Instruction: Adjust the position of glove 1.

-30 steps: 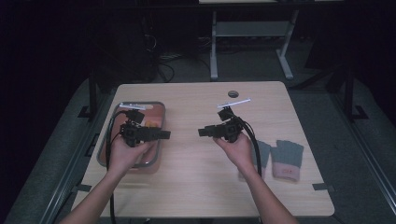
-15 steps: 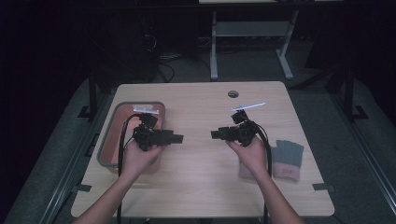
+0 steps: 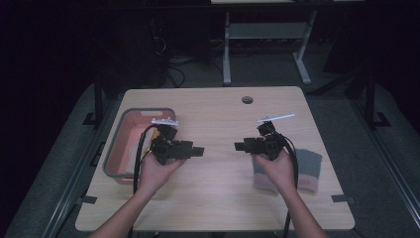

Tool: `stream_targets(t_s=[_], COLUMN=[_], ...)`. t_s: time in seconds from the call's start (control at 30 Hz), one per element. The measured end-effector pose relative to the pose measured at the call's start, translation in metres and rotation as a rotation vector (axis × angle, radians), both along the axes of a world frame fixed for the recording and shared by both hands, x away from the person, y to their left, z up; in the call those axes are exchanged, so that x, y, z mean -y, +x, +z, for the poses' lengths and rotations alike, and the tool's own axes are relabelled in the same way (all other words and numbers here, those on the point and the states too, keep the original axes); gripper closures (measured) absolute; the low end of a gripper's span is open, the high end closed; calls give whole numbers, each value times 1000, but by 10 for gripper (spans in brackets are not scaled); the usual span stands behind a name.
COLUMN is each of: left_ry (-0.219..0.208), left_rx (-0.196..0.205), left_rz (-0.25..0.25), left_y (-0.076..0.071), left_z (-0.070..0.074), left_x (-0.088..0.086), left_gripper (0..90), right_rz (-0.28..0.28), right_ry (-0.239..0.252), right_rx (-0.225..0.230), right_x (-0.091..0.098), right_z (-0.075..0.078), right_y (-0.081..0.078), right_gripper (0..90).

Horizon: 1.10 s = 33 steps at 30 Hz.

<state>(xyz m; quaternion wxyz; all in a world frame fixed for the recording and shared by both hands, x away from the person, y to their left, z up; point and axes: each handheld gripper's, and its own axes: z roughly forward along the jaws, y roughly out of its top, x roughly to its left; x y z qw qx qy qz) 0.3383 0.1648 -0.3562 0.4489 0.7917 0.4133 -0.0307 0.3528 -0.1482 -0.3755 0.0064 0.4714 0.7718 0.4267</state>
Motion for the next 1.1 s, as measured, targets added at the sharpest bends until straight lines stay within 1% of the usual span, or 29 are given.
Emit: stream_targets(t_s=[0.07,0.17,0.27,0.33,0.37,0.4,0.6,0.73,0.8,0.9,0.97,1.03,1.1], left_ry=[-2,-9,-3,-8,-10,-9,-10,-10,-11,-20,-18,-23,-23], left_rx=[4,6,32,35,36,40,40,38,40,38,38,37,43], left_rz=[-1,-8,-11,-11,-11,-12,-25,-38,-43,-48,-56,-61,-66], left_y=[-2,-3,-5,-5,-5,-5,-6,-8,-9,-11,-11,-13,-14], left_z=[0,0,0,0,0,-1,-3,-6,-7,-8,-9,-9,-9], left_x=[3,7,10,12,13,14,23,31,34,39,42,45,47], left_gripper=[354,350,344,336,333,332,313,302,297,293,292,292,292], right_rz=[3,-9,-15,-18,-23,-22,-39,-57,-61,-59,-64,-68,-67], right_ry=[-7,-5,-10,-12,-13,-21,-56,-55,-69,-90,-98,-106,-122], right_rx=[-3,-3,2,5,-1,3,18,18,16,18,16,7,16], right_x=[3,8,14,18,19,22,35,45,48,52,56,59,63], right_z=[-1,-1,-1,-1,-1,-1,-1,-2,-3,-5,-8,-10,-12], right_y=[-2,-6,-8,-9,-10,-11,-17,-21,-23,-26,-28,-30,-32], right_gripper=[466,453,444,440,439,437,431,421,416,414,414,413,413])
